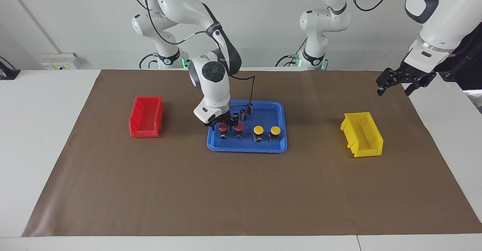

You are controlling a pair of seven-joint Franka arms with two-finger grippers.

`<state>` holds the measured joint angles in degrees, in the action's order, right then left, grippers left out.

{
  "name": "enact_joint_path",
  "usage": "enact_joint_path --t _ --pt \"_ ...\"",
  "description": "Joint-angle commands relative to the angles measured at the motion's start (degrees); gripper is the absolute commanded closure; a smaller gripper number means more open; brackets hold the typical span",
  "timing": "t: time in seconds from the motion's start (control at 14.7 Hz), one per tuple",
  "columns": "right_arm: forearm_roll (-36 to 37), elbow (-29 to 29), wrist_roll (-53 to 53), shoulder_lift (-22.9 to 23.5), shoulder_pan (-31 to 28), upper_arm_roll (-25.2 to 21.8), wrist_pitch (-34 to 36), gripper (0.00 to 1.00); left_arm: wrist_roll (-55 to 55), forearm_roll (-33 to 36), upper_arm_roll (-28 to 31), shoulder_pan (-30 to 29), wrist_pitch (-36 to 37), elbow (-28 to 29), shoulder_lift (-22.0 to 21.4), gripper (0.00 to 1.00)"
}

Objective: Sort red and yellow buttons by color
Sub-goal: 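Carry the red button to the red bin while the left gripper reaches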

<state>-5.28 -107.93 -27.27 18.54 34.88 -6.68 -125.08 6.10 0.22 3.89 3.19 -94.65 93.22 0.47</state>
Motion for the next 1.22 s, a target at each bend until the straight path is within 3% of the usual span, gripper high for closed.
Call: enact_joint_path --t 0.0,0.27,0.48,0.54,0.68,0.81,0.95,1.15 --pt "-1.0 -1.7 1.6 -1.4 -0.5 0.4 -0.6 0.44 -0.4 1.3 -0.3 -0.4 -1.3 2.6 -2.0 0.0" --pt "-1.2 -0.8 3.2 -1.3 -1.3 0.4 -0.6 0.74 -0.8 1.3 -0.3 -0.3 -1.3 2.6 -2.1 0.0" --pt "-1.7 1.5 5.1 -3.1 -3.3 0.3 1.4 0.76 -3.7 1.2 -0.7 0.6 -3.2 4.5 -2.9 0.0" --pt "-1.7 2.7 6.2 -4.8 -4.8 0.3 3.9 0.76 -5.7 1.2 -1.1 1.9 -5.5 7.6 -4.1 0.0" --pt "-1.8 3.8 11.3 -9.6 -10.0 0.3 9.1 0.76 -14.1 1.2 -1.1 8.1 -9.6 13.7 -6.7 0.0" --pt "-1.7 3.1 16.8 -14.1 -14.2 -0.1 13.5 0.76 -23.6 1.2 -1.1 15.2 -12.0 15.7 -6.2 0.0" --pt "-1.7 0.0 22.0 -18.9 -21.0 -0.1 19.2 0.76 -29.4 0.6 -1.2 19.3 -16.5 18.6 -5.7 0.0" --pt "-1.7 -8.0 28.6 -23.5 -27.0 -0.1 18.8 0.76 -32.4 -1.1 -1.2 24.7 -22.2 19.8 -0.8 0.0"
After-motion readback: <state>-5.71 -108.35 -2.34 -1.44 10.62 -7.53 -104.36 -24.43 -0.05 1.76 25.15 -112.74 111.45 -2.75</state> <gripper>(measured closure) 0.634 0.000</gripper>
